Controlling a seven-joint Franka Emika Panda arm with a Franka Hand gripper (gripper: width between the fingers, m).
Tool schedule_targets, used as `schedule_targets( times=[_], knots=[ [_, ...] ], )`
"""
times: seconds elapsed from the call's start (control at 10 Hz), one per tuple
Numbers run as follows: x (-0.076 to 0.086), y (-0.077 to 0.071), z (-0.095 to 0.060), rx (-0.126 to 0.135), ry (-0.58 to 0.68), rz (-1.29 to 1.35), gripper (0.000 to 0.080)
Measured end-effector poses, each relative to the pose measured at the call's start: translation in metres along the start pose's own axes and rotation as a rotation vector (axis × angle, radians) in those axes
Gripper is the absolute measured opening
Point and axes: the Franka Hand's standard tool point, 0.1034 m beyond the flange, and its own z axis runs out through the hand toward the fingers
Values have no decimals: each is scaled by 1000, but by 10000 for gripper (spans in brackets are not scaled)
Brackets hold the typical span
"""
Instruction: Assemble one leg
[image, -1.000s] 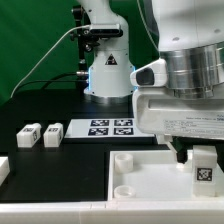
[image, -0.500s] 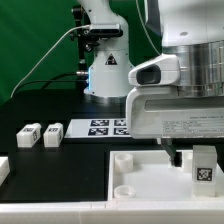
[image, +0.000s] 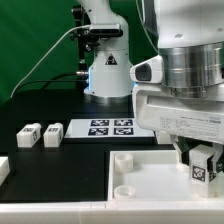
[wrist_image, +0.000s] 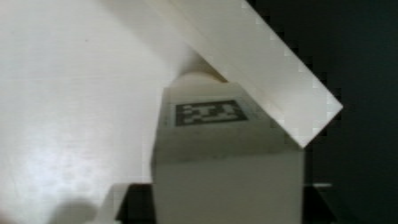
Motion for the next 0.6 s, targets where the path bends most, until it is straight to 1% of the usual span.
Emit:
schedule_targets(
  times=[0.2,0.3,0.5,0.6],
  knots=[
    [0,2,0,-6,-9,273,303],
    [1,4,0,-5,-28,481,303],
    [-2,4,1,3,-66,771,302],
    [-4,6,4,9,-91,967,302]
  ],
)
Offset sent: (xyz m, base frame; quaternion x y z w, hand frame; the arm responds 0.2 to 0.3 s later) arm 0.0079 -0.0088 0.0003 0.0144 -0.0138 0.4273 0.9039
